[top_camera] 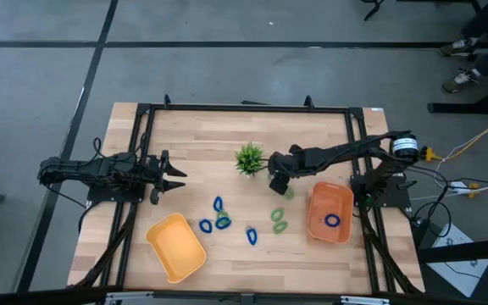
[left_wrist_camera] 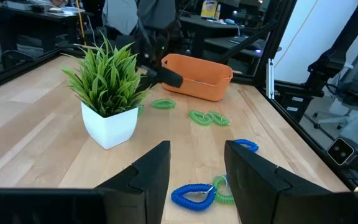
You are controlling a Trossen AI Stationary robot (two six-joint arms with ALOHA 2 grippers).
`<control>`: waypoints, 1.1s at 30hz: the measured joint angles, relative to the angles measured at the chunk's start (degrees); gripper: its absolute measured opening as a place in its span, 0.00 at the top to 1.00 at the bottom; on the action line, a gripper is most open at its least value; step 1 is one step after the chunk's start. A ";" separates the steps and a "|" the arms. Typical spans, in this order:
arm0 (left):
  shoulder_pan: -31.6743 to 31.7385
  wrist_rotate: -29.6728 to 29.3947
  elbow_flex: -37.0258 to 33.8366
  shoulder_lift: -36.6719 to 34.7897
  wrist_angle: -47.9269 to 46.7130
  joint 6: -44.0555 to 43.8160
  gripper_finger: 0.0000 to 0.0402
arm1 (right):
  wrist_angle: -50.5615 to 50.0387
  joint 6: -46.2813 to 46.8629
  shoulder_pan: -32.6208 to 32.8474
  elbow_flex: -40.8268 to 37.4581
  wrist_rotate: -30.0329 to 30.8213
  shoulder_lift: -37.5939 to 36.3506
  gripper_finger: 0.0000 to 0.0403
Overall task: Sort spring keychains
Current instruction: Put the green spring keychain into the yellow bin
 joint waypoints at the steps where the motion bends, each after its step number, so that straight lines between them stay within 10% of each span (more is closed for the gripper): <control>1: 0.02 0.00 0.00 0.00 -0.02 0.00 0.63 | -0.01 0.00 0.00 -0.02 -0.04 0.43 0.60; 14: 0.02 0.00 0.01 -0.02 -0.02 0.00 0.63 | 0.27 -0.41 0.02 0.13 0.25 3.95 0.62; 26: 0.02 0.00 0.02 -0.02 -0.02 0.00 0.63 | 0.22 -1.96 0.19 0.13 -6.70 3.87 0.97; 33: 0.02 0.00 0.00 -0.01 0.00 0.00 0.63 | -0.50 -3.35 1.30 0.07 -7.17 3.95 0.90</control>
